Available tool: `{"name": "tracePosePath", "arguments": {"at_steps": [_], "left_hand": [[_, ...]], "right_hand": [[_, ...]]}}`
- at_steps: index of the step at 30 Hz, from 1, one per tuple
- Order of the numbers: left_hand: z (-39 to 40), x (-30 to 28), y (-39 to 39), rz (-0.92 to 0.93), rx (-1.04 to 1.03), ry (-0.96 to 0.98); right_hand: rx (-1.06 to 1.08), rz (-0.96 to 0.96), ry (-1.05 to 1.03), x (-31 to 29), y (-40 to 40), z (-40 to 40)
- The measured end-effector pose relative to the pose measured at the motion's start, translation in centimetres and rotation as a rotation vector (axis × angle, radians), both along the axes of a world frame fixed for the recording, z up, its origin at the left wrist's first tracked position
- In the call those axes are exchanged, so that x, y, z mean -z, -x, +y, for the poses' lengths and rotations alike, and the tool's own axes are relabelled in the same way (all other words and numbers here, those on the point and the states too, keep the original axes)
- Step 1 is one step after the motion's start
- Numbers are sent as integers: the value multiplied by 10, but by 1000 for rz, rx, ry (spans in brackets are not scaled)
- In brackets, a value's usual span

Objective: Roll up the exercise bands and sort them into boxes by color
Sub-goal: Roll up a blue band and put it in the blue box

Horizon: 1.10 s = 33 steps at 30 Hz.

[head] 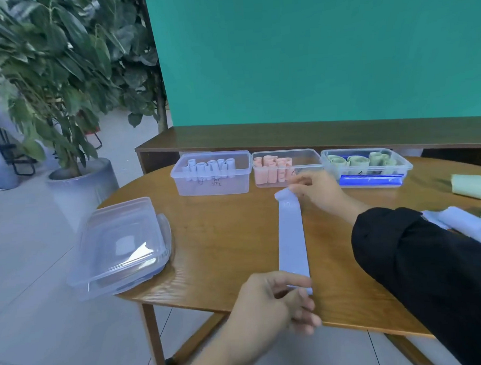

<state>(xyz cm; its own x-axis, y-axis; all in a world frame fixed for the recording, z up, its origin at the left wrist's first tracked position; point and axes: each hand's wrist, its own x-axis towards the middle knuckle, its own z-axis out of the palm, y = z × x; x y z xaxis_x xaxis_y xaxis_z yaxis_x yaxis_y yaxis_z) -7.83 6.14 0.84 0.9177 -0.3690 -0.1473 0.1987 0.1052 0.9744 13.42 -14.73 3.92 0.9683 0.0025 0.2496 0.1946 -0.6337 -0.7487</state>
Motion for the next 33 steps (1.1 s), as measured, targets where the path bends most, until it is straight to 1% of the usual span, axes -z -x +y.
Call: {"name": "tracePosePath", "arguments": {"at_steps": [4, 8, 10, 12, 13, 16, 18, 20, 22, 27, 30, 33], "left_hand": [[-1, 0, 1, 7, 21, -55], [2, -5, 6, -11, 89, -78], [4, -9, 10, -51, 72, -72], [7, -10, 11, -149, -12, -101], [9, -10, 10, -224, -70, -146], [14, -4, 1, -444, -204, -306], [20, -4, -7, -584, -202, -398], [27, -5, -11, -688, -136, -487], [32, -3, -15, -709, -87, -530], [36, 4, -18, -716, -31, -566], [37, 2, -18, -732, -26, -639], [37, 3, -18, -742, -10, -660]], "right_hand": [[46, 41, 166, 11, 6, -6], [26, 93, 194, 10, 39, -11], [-20, 116, 183, 8, 68, -11], [-63, 156, 146, 11, 101, -10], [-87, 168, 126, 14, 117, -9], [-121, 101, 112, 27, 163, -3], [-116, -22, 44, 33, 187, 3], [-119, -108, -59, 36, 203, 7], [-169, -125, -100, 36, 211, 11], [-294, -145, 18, 41, 217, 9], [-345, -170, 97, 45, 215, 7], [-366, -172, 112, 47, 213, 6]]}}
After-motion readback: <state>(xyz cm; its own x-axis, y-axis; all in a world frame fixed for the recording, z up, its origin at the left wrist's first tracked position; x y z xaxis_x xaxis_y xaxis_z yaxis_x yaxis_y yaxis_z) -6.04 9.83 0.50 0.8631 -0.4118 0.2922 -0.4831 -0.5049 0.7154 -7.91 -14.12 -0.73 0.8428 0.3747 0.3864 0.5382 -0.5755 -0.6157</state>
